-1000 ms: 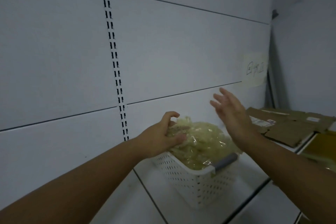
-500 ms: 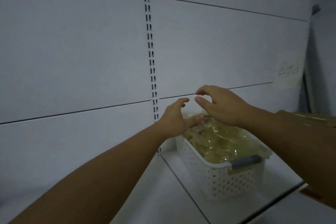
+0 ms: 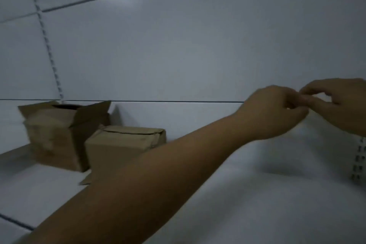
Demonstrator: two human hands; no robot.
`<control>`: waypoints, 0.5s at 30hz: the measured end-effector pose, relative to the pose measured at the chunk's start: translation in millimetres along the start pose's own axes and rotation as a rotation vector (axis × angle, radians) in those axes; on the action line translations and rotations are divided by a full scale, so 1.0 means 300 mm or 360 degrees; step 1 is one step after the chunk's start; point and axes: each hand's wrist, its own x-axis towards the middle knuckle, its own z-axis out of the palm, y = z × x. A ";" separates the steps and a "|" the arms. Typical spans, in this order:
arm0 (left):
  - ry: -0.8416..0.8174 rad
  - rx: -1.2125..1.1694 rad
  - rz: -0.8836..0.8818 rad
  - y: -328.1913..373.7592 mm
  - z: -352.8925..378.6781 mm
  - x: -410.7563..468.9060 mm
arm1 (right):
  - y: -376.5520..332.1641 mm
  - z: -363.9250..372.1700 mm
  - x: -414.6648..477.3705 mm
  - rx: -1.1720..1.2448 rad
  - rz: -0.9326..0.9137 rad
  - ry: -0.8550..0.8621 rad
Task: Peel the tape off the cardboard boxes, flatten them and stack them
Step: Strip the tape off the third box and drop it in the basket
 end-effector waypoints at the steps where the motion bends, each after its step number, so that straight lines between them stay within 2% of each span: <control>1: 0.0026 0.0092 -0.0044 -0.056 -0.084 -0.048 | -0.098 0.030 0.023 0.0141 -0.0018 -0.0067; 5: 0.0053 0.0459 -0.0283 -0.320 -0.369 -0.253 | -0.375 0.177 0.111 0.0462 -0.0173 -0.0366; 9: 0.0154 0.0754 -0.0628 -0.566 -0.534 -0.499 | -0.607 0.361 0.218 0.0958 -0.0148 -0.0499; 12: 0.0224 0.0843 -0.0553 -0.684 -0.564 -0.668 | -0.748 0.474 0.270 0.1190 -0.0184 -0.0699; 15: 0.0408 0.0776 -0.0290 -0.748 -0.555 -0.761 | -0.826 0.525 0.321 0.1437 -0.0088 -0.0901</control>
